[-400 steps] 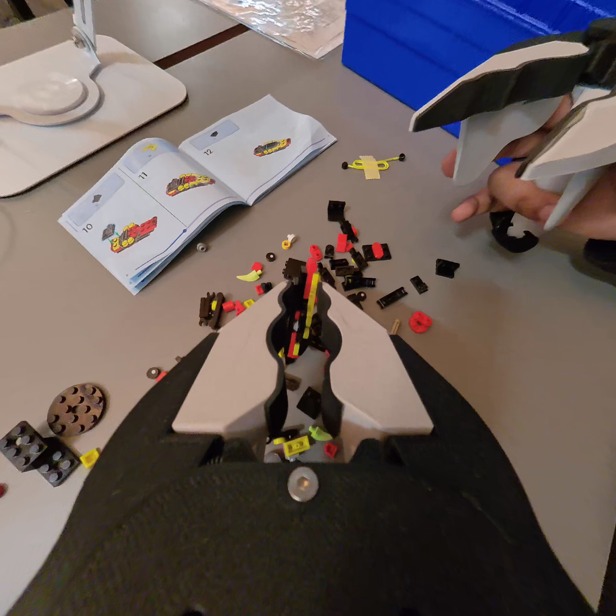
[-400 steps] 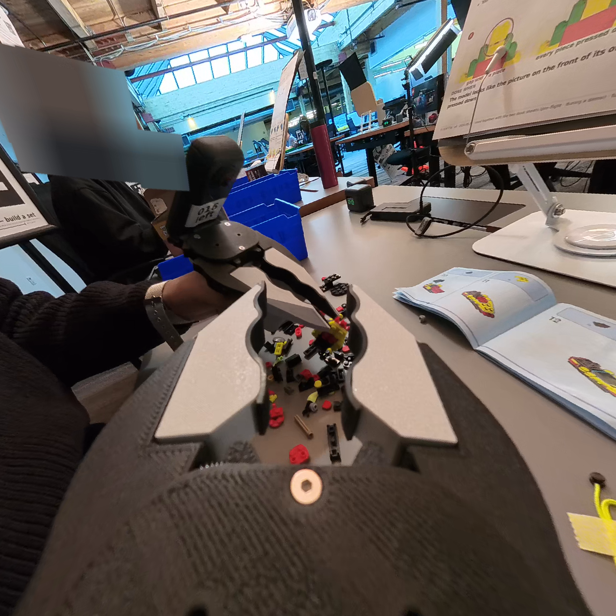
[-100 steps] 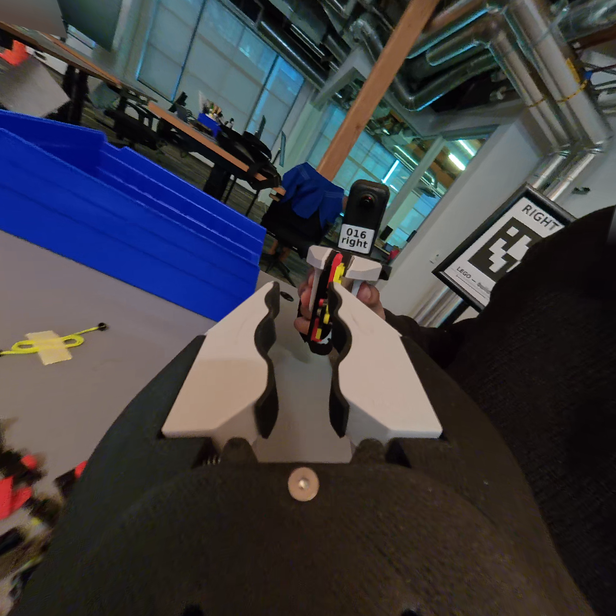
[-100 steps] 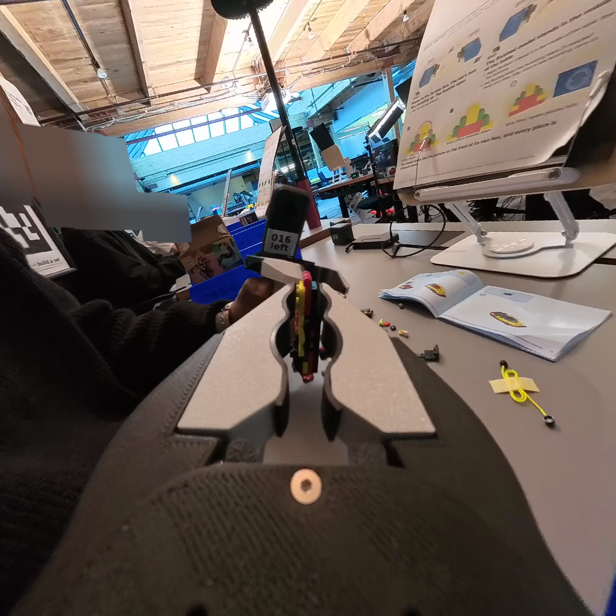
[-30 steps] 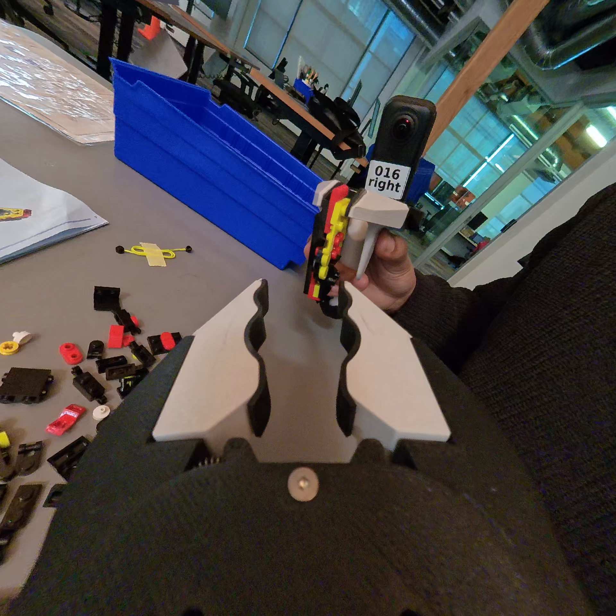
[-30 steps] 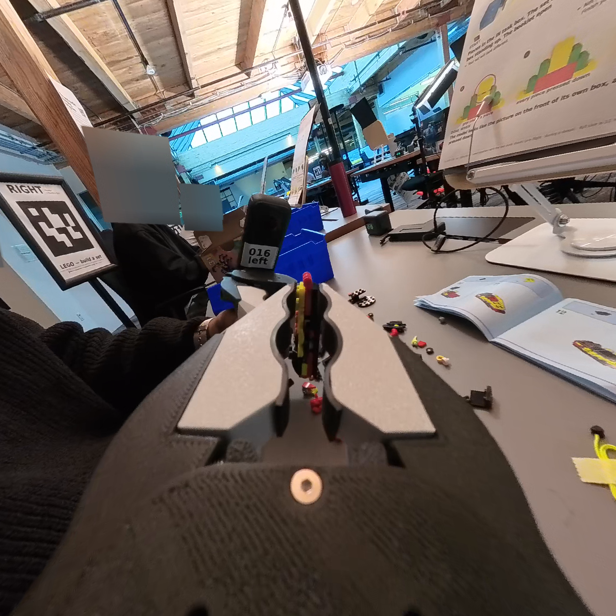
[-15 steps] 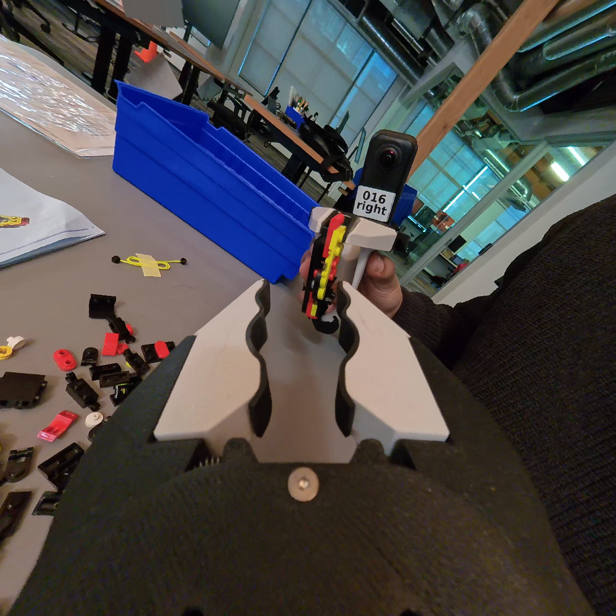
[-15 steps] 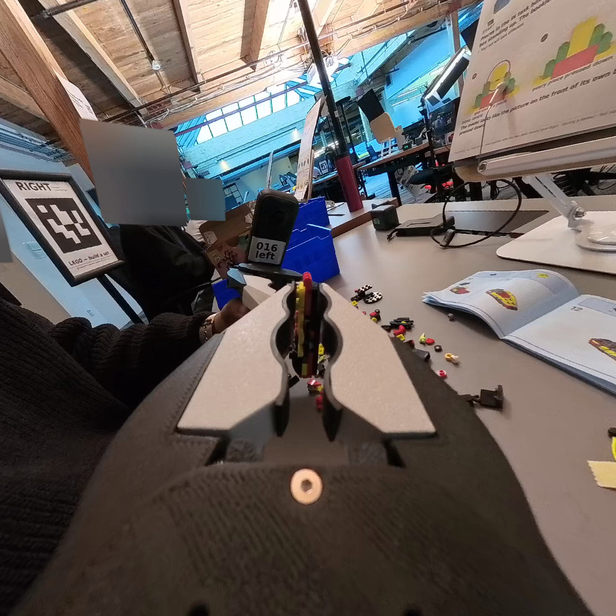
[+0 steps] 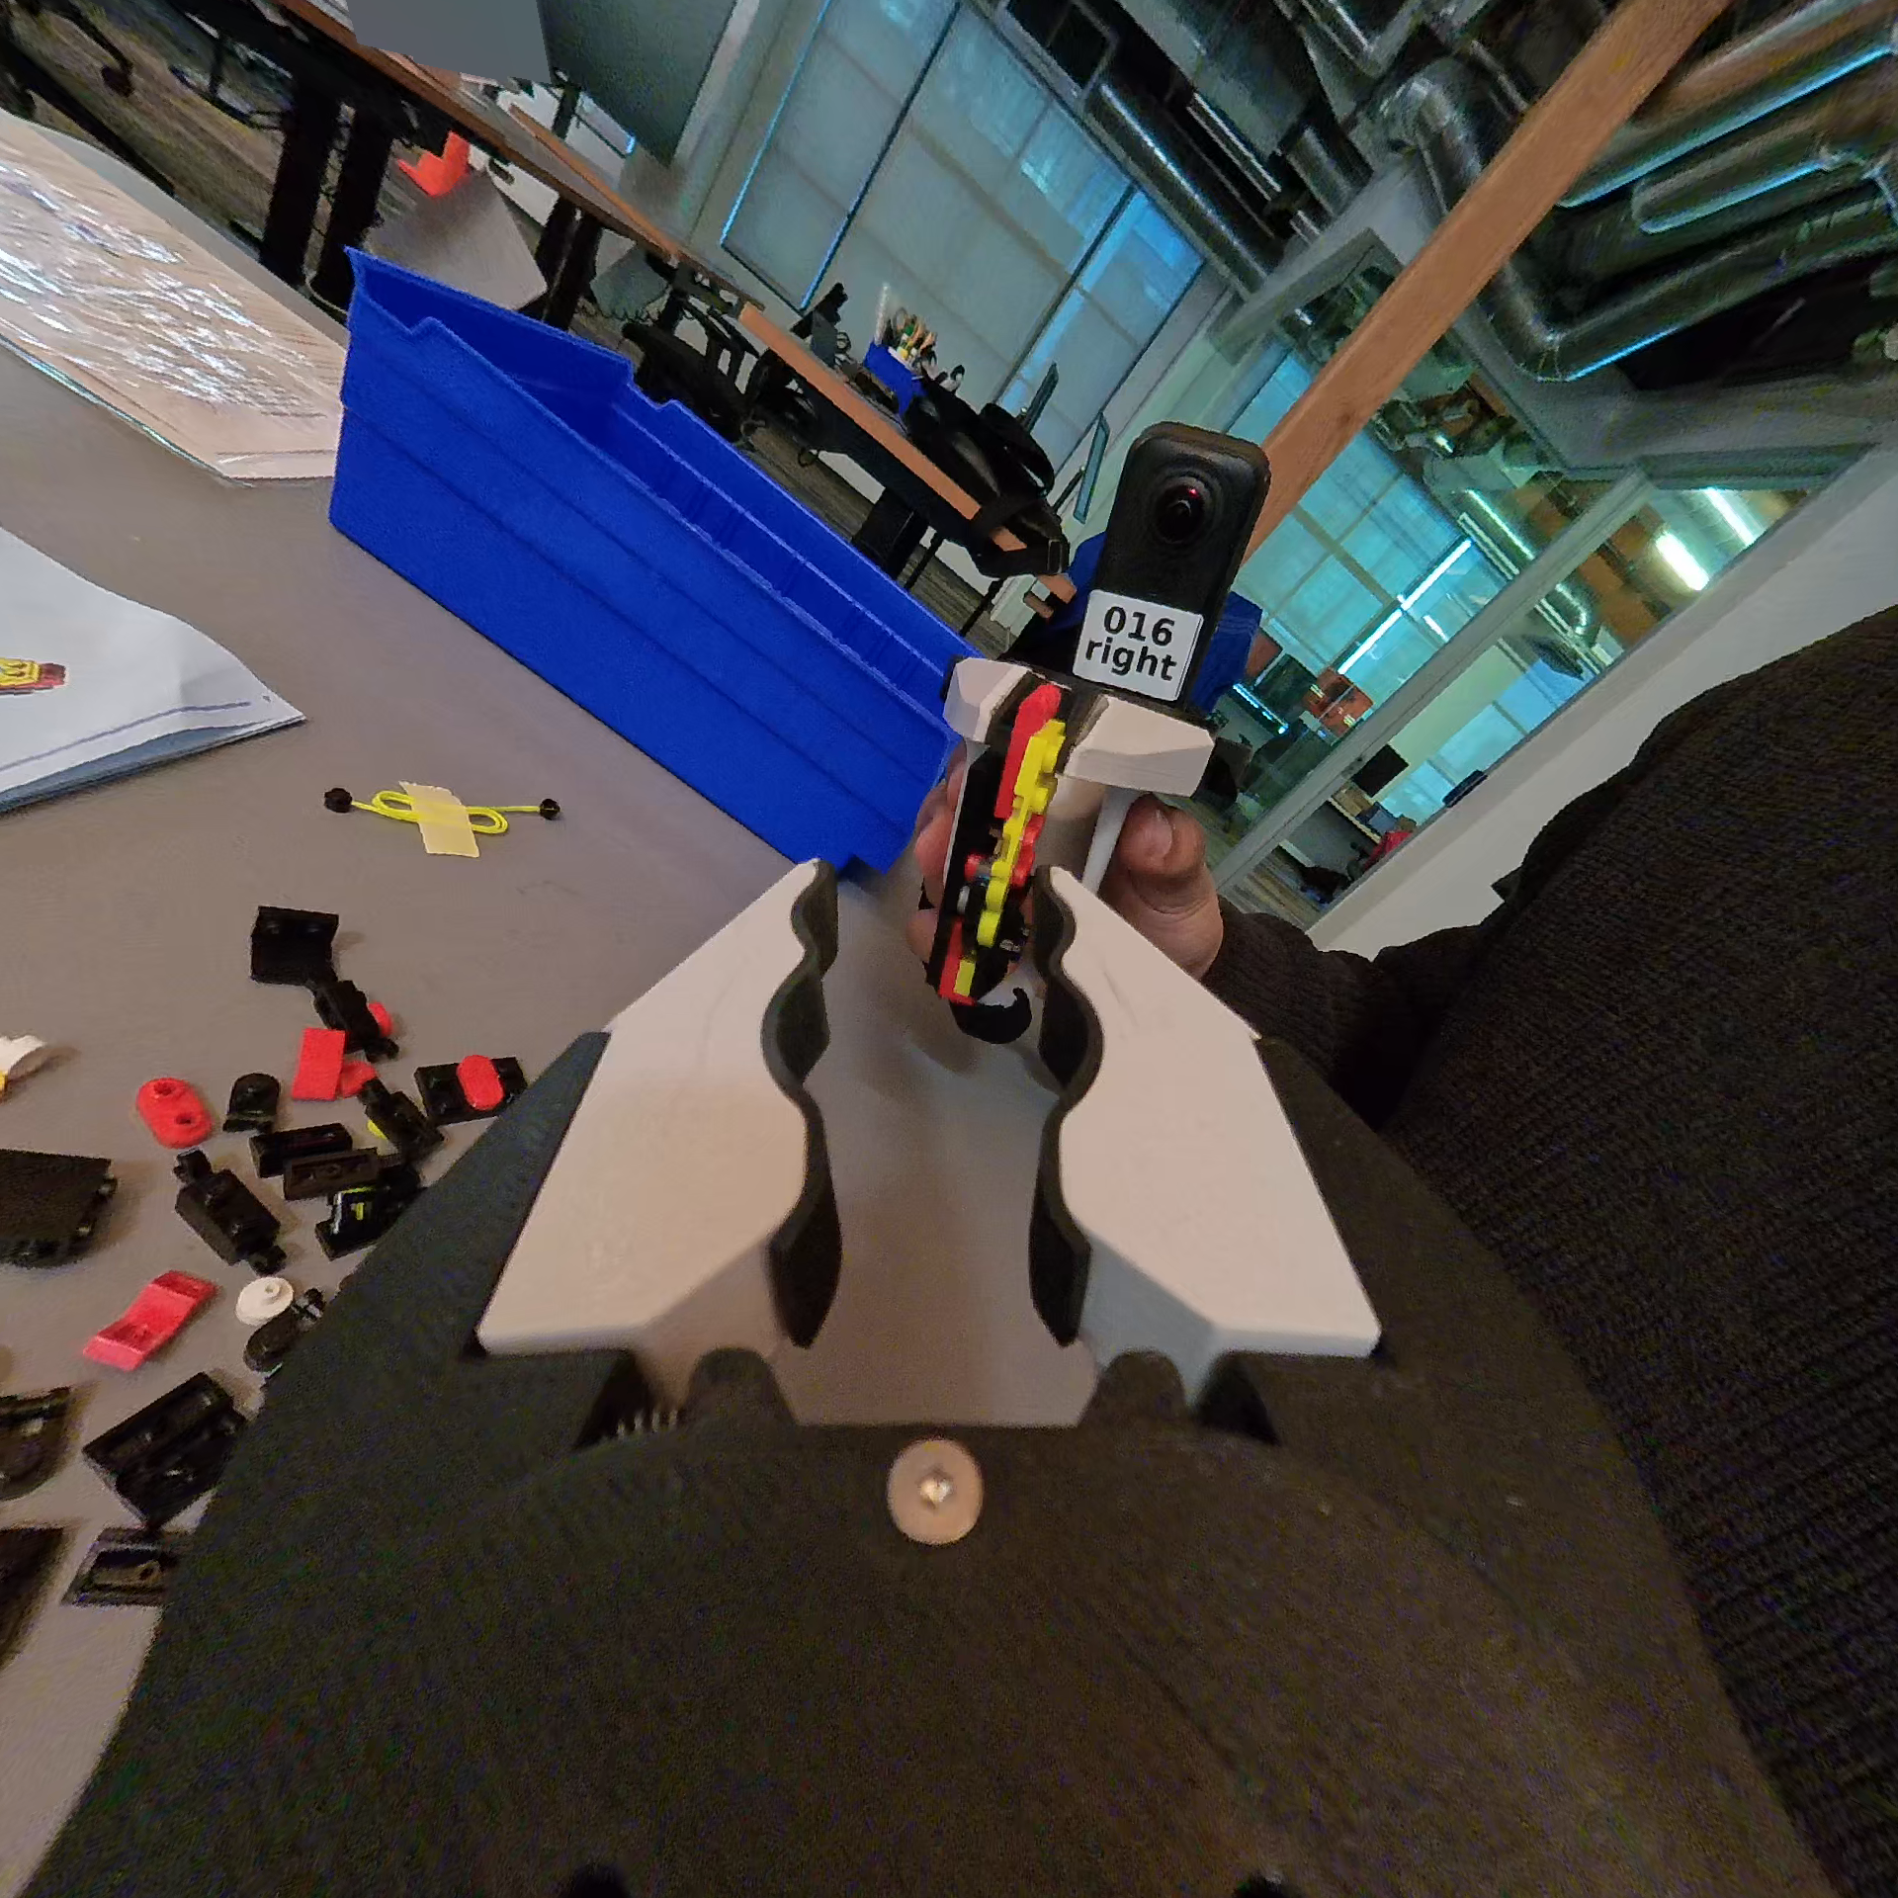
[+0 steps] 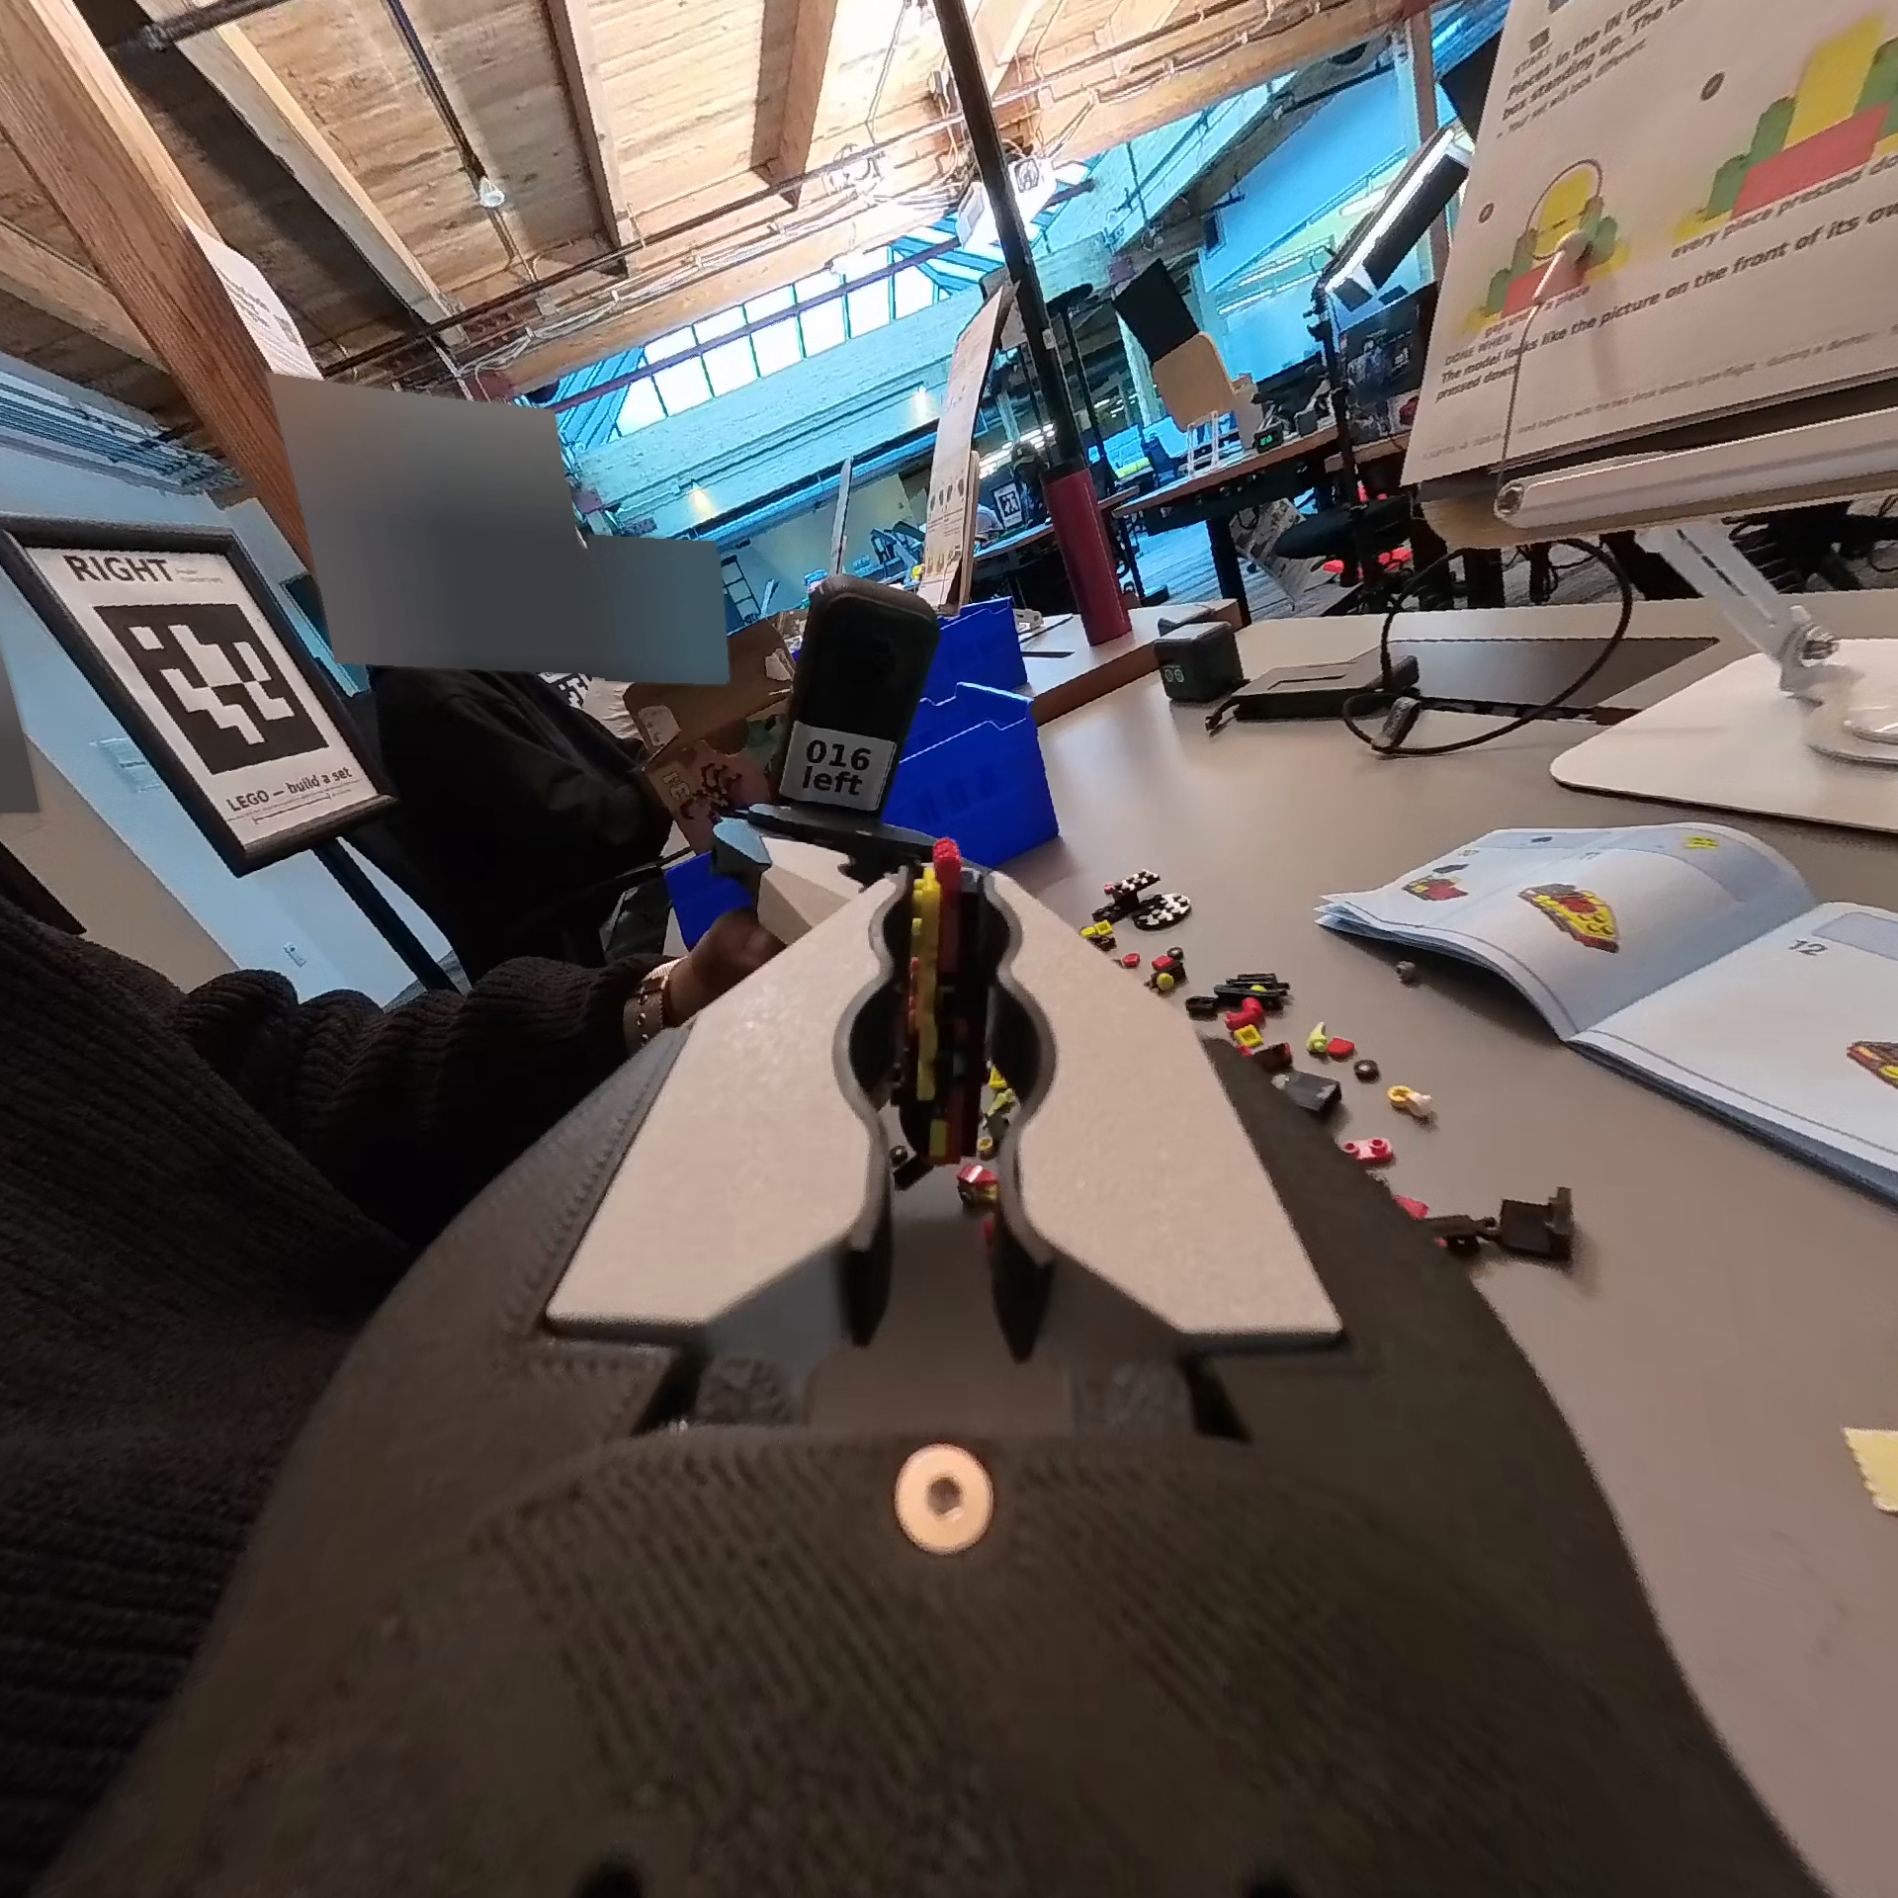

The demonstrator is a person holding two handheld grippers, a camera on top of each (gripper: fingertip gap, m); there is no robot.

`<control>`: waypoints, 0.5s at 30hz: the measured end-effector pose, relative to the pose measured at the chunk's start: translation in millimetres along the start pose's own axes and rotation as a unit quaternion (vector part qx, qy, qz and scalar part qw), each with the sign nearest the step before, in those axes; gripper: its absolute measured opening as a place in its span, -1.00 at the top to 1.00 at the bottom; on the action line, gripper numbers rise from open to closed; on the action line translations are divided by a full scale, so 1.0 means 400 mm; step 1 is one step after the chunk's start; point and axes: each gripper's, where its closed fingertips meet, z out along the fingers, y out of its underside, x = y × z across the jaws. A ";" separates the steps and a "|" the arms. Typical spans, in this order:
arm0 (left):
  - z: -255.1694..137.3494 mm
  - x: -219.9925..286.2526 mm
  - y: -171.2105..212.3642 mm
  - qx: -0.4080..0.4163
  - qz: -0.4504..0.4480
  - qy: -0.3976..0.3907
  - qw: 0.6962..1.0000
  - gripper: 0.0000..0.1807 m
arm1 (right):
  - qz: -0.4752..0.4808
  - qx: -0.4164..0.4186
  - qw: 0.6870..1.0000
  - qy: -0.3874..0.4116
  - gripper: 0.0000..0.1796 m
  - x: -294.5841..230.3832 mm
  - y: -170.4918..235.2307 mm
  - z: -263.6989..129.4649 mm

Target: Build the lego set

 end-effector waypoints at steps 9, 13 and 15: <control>0.001 0.003 0.001 0.001 -0.001 0.003 1.000 0.66 | 0.001 -0.004 1.000 -0.002 0.89 -0.001 0.005 0.003; -0.001 0.006 0.001 0.001 0.001 0.006 1.000 0.68 | 0.000 -0.006 1.000 -0.002 0.89 -0.004 0.008 0.004; -0.001 0.008 0.001 0.001 0.000 0.008 1.000 0.69 | -0.001 -0.006 1.000 -0.001 0.89 -0.005 0.008 0.004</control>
